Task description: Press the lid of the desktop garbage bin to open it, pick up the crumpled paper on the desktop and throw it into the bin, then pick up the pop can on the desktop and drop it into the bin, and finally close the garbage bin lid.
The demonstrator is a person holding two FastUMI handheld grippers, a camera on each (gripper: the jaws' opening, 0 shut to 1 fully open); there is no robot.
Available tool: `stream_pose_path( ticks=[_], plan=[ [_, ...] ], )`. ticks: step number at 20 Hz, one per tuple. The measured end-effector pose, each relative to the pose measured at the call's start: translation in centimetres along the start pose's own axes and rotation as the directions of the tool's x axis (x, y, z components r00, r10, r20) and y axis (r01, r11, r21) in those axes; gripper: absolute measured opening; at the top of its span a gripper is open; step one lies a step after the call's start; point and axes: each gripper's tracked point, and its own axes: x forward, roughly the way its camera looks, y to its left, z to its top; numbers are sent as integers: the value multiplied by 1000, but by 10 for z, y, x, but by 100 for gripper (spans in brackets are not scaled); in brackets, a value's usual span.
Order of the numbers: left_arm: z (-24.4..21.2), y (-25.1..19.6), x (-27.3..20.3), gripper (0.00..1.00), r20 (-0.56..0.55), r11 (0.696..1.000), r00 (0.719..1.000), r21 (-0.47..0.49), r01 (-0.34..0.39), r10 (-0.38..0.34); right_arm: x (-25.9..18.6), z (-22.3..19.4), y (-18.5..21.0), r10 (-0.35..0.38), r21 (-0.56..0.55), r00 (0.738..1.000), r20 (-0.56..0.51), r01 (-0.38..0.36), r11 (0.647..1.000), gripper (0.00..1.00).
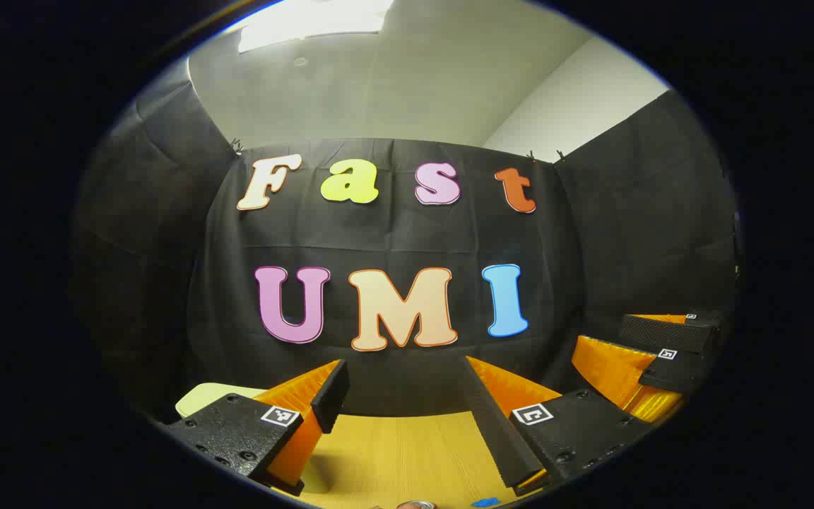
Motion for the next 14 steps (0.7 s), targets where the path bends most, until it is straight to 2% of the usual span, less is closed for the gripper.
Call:
stream_pose_path(
  ticks=[8, 14],
  plan=[
    [-9, 11, -4, 93, -29, 999, 999, 6, -37, 37, 2, -1, 8, 32, -6, 999, 11, -32, 999, 96],
    [-11, 9, -7, 92, -38, 999, 999, 5, -36, 36, 2, -1, 4, 30, 6, 999, 10, -30, 1000, 97]
  ],
)
